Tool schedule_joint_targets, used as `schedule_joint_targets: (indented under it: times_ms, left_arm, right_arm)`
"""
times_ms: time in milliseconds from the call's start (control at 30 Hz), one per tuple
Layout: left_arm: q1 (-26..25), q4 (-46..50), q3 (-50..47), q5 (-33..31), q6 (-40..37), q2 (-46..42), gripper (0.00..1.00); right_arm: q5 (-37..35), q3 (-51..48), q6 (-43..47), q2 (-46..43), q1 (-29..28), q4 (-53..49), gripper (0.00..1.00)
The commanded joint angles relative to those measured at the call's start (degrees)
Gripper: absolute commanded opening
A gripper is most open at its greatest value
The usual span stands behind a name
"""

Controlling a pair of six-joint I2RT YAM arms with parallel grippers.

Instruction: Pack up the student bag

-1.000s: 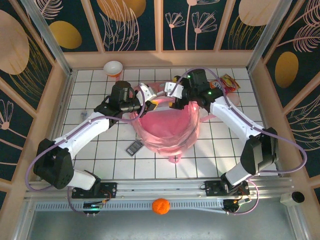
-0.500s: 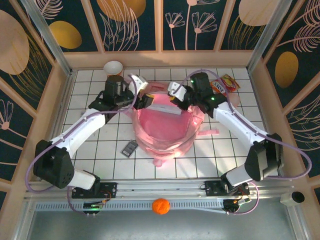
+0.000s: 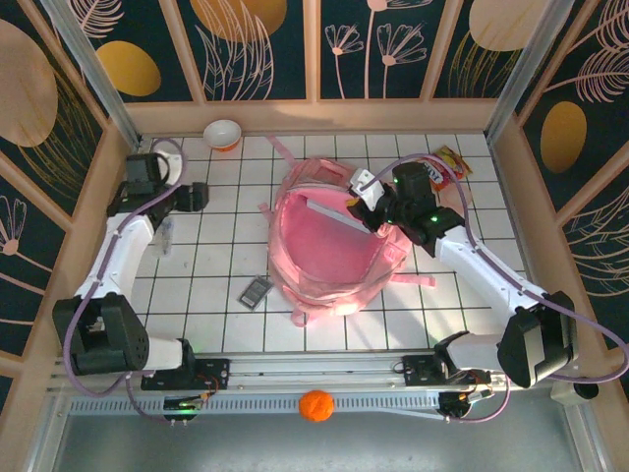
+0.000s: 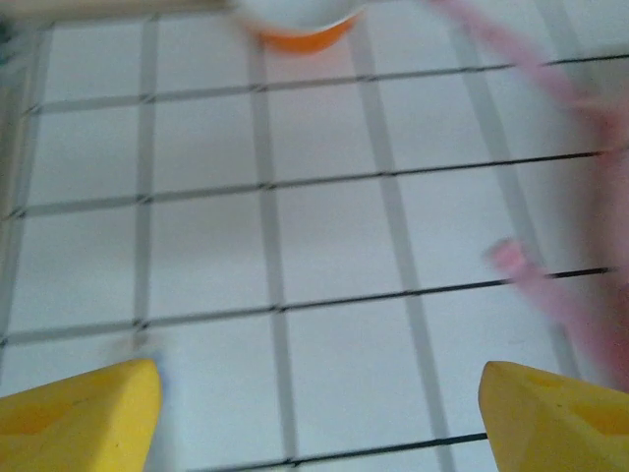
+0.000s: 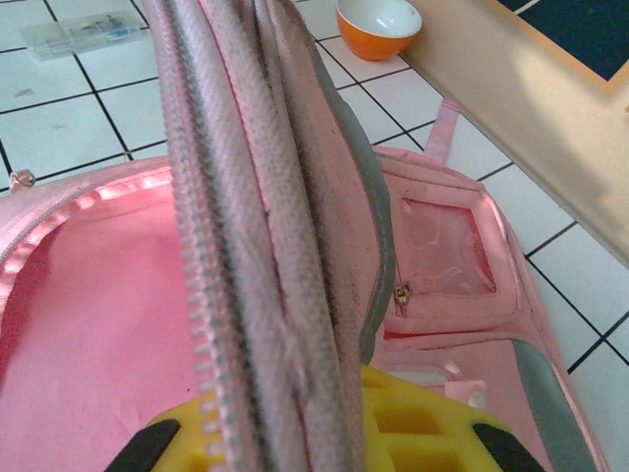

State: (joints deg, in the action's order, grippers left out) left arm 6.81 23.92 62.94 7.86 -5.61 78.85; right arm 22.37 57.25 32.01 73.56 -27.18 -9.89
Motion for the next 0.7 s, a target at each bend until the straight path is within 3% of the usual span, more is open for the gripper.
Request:
schedule_joint_targets:
  times_ms: [0,367,667]
  left_arm:
    - [4.7,5.74,-1.97,-8.2,-3.02,2.12,0.83]
    - [6.62,6.19,-0.69,-15.17,-3.19,17.45,0.82]
    - [8.13,5.03,1.66,-14.9,-2.85,24.71,0.8]
  right_arm:
    - [6.09,1.33,-3.27,-0.38,-1.58,5.41,0.0]
    - [6.36,-0.07,-0.48,1.5,-2.88,3.47,0.0]
    - [6.72,0.2,-0.36,1.15,-2.97,2.14,0.0]
